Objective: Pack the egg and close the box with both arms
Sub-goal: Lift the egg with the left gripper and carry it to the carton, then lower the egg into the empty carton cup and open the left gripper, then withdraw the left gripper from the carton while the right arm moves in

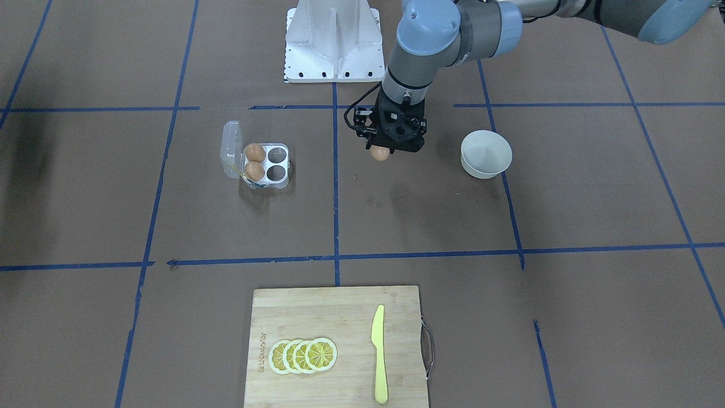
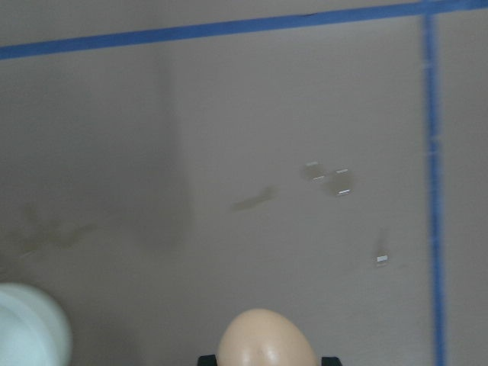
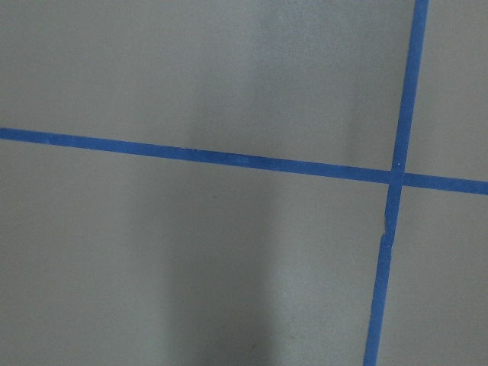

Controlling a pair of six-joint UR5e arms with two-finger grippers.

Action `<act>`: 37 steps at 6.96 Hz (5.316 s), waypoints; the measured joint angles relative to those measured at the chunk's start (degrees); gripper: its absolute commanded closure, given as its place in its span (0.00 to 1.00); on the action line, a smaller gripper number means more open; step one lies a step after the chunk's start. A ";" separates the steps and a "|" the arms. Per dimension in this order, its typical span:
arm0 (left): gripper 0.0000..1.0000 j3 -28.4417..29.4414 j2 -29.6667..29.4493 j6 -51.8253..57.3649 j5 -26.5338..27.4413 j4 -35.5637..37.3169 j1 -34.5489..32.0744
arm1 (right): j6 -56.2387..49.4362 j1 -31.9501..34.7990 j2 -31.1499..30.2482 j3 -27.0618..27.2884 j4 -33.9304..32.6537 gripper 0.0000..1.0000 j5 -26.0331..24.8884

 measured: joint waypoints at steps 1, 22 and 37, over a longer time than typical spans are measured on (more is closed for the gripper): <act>1.00 6.08 -4.66 -2.09 0.09 -4.47 1.64 | 0.00 0.00 0.04 0.09 0.00 0.00 0.13; 0.65 20.50 -13.84 -6.95 0.69 -23.98 7.64 | 0.09 -0.09 -0.02 0.00 1.14 0.00 0.43; 0.14 2.94 4.43 12.02 -6.97 -13.93 -8.17 | 18.66 -9.50 0.12 11.12 1.46 0.29 3.33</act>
